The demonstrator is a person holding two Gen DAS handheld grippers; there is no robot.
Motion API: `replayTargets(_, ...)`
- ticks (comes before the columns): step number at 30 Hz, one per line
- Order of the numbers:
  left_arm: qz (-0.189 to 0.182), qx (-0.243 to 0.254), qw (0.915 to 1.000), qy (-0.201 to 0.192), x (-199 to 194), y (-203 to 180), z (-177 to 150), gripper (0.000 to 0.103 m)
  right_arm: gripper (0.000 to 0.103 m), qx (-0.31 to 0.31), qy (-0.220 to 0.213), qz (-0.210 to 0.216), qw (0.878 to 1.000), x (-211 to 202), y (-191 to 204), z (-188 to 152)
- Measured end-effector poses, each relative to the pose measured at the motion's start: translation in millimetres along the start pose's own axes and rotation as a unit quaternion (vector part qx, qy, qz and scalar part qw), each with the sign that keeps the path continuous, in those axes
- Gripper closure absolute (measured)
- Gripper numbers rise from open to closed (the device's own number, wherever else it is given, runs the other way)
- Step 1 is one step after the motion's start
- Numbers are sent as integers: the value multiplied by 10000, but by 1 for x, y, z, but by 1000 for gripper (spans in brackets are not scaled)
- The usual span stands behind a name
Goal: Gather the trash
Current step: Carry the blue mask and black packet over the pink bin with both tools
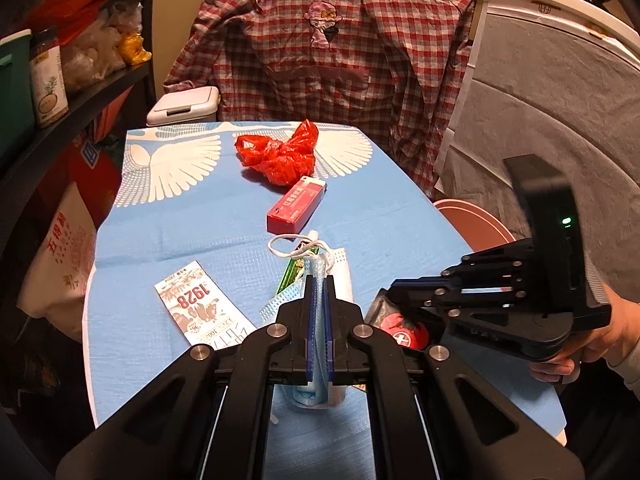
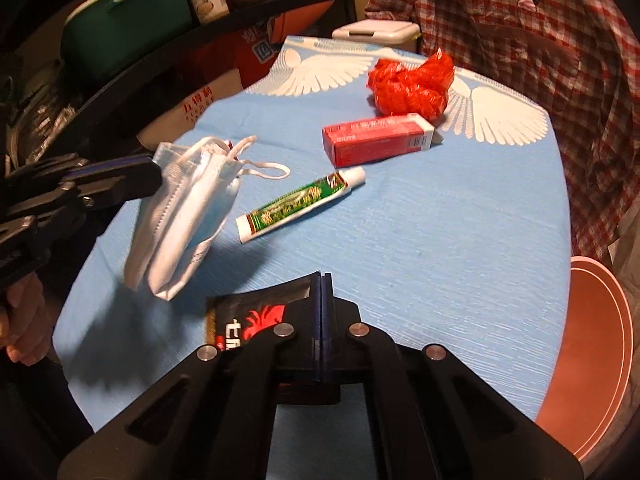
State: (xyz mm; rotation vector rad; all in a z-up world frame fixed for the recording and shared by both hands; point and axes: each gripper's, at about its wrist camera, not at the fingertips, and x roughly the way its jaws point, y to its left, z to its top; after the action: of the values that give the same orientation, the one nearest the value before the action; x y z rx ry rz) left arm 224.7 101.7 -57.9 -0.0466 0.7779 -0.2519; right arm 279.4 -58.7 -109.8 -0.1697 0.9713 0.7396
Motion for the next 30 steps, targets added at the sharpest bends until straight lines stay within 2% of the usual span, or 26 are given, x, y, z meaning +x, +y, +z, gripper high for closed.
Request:
replayTargets(16,202,-130,9992,-318,-15,-4,17,99,103,304,-982,-129,9946,-65,-9,15)
replayTargets(21,333,-218,9985,-383,-18,-6,20,99,103,329,-1262,-372,9908,-81,-8,18)
replayTargets(30,496,-349,9968,-511,-22,-13,28,99,103,517,-1665,-1079,9788,-106,-13,20)
